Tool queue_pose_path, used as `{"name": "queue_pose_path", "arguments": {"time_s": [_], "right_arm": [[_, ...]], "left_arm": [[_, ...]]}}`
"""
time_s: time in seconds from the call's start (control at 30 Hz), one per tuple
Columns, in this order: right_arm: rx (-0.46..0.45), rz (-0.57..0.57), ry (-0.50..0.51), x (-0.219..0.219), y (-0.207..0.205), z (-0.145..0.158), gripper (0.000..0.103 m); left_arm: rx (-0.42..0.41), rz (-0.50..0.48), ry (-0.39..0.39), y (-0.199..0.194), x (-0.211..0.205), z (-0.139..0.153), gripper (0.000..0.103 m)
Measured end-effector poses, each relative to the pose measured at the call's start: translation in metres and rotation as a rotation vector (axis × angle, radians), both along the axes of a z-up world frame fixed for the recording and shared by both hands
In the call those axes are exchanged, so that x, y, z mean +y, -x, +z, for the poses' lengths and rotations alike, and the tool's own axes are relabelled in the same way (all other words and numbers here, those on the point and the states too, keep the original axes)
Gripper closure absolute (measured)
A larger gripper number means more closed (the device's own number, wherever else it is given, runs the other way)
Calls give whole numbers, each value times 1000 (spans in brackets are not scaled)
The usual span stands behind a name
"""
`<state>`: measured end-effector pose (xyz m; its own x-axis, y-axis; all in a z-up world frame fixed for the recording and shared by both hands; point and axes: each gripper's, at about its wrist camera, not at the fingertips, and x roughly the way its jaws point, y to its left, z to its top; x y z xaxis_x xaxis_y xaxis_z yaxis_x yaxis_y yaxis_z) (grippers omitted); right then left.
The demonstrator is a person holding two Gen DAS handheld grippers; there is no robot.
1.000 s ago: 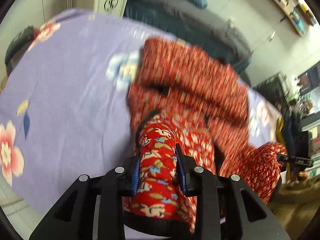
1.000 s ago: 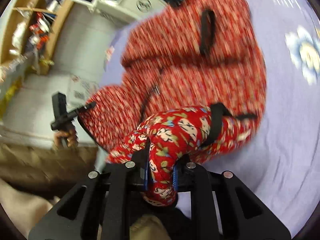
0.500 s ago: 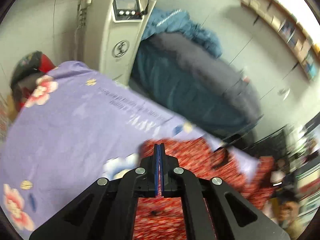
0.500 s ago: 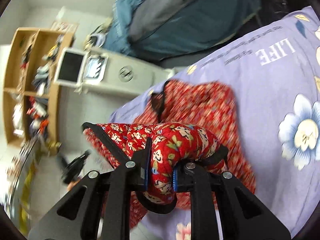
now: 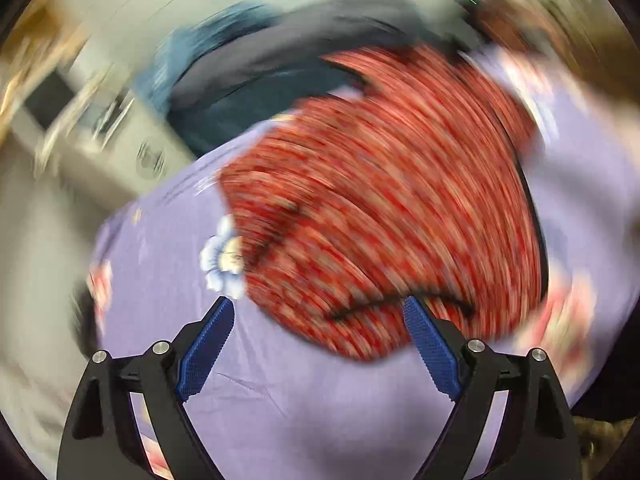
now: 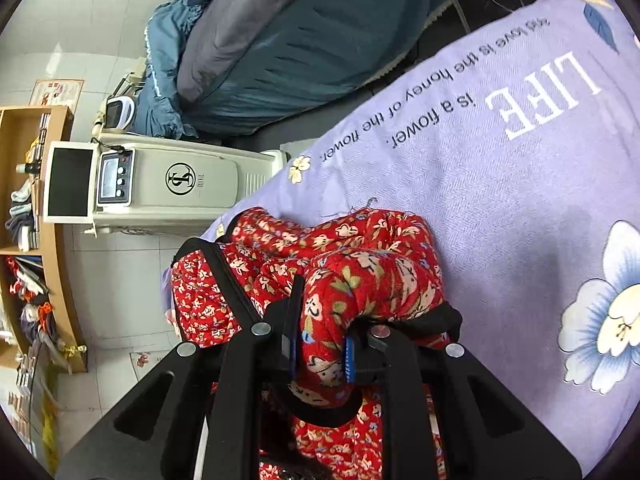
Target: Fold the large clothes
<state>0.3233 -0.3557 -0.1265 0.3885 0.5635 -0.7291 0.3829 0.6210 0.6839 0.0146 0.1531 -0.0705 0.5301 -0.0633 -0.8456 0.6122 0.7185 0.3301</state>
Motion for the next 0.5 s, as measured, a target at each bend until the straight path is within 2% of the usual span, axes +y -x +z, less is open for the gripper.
{"name": "queue_pose_path", "arguments": {"time_s": [0.07,0.13,0.23,0.33,0.4,0.47,0.5], "right_arm": [[3,10,8,2,-1,-3,86],[8,7,1,2,-2,-5,86],[18,-2,-17,0,-3,-7,86],[19,3,-17,-2,1,-6,86],[18,0,-22,-3,3,-5,86],[18,-7,-29,-4,4,-5,86],[17,-9,-31,-5,5,-6,86]], "left_arm": [[19,-107,-40,31,-18,-26,18],[-13,-209,-108,51,-35,-49,18],[-145,-463,-259,89,-63,-84,18],[-288,-661,-414,117,-76,-120,18],[-327,-713,-467,122,-80,-136,18],[-367,-715,-511,117,-85,-149,19],[-396,-708,-527,112,-88,-152,27]]}}
